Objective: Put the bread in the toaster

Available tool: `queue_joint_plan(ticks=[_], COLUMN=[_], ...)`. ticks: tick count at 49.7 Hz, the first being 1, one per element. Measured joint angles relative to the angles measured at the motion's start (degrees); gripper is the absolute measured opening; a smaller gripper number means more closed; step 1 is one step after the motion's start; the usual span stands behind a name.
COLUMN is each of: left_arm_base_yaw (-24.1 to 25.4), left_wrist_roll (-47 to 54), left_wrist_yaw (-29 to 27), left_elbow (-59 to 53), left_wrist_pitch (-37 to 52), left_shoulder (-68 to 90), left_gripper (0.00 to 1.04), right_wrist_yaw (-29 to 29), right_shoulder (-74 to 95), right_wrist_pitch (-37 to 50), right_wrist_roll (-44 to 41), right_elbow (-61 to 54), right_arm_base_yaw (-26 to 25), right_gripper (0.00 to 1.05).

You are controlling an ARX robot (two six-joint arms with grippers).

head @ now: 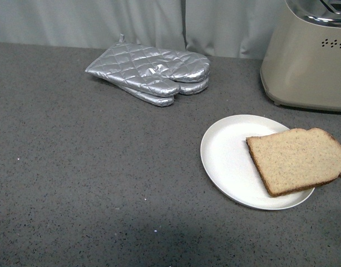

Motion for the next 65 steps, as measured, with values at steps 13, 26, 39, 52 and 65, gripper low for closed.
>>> queue_joint_plan(ticks=[13,26,39,52,65], left_arm_base_yaw=[0.0,0.0,0.0,0.0,0.0], left_wrist_roll=[0.0,0.0,0.0,0.0,0.0], left_wrist_yaw=[0.0,0.0,0.0,0.0,0.0], left_elbow=[0.0,0.0,0.0,0.0,0.0], left_wrist_pitch=[0.0,0.0,0.0,0.0,0.0], left_shoulder=[0.0,0.0,0.0,0.0,0.0], left_gripper=[0.98,0.98,0.98,0.98,0.98], right_wrist_yaw=[3.7,4.4,2.2,0.3,0.3], right_shoulder=[14.2,21.1,23.8,23.8,25.7], right_wrist_pitch=[14.5,17.8,21.4,21.4,19.6], right_wrist_roll=[1.6,4.1,6.4,8.3,9.4], right_elbow=[0.0,0.9,3.0,4.5,8.8], right_arm_base_yaw=[3.9,4.7,4.3,2.4,3.1], right_gripper=[0.95,0.95,0.95,0.95,0.95])
